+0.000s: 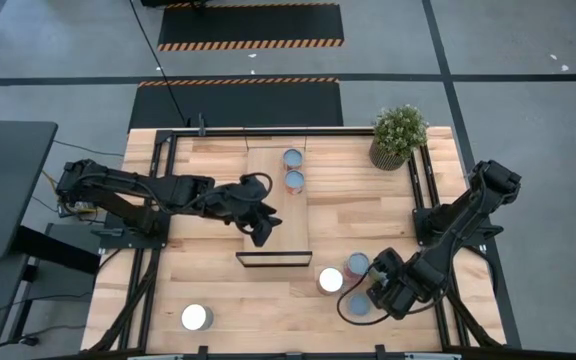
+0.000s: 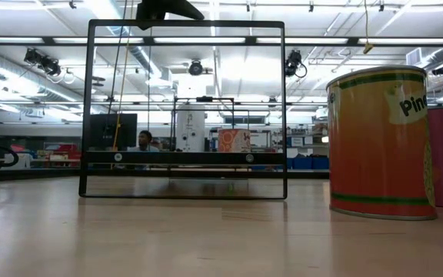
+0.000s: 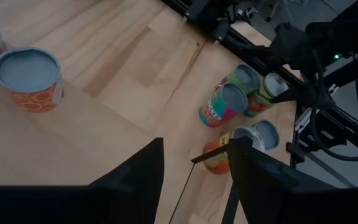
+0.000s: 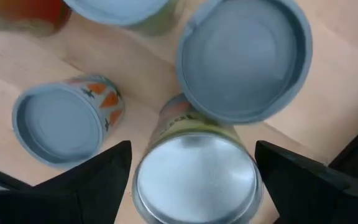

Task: Pick and place cans onto a shelf
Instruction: Put the blue can on the shelf

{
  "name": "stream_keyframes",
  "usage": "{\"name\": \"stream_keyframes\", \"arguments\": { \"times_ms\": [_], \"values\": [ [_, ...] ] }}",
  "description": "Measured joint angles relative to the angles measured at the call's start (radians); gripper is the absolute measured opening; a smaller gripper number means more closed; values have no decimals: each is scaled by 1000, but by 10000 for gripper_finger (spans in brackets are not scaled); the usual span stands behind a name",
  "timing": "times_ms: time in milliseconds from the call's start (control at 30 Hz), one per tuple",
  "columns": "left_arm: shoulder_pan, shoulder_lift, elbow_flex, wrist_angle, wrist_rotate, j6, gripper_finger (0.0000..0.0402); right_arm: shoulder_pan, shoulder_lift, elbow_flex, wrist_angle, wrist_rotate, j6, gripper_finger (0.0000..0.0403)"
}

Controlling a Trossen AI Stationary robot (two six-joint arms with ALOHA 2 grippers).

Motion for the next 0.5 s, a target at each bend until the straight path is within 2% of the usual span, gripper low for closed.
{"name": "stream_keyframes", "arguments": {
  "times_ms": [500],
  "values": [
    [1, 0, 1, -6, 0, 20, 183, 28, 45, 0, 36, -62, 21, 348]
  ]
}}
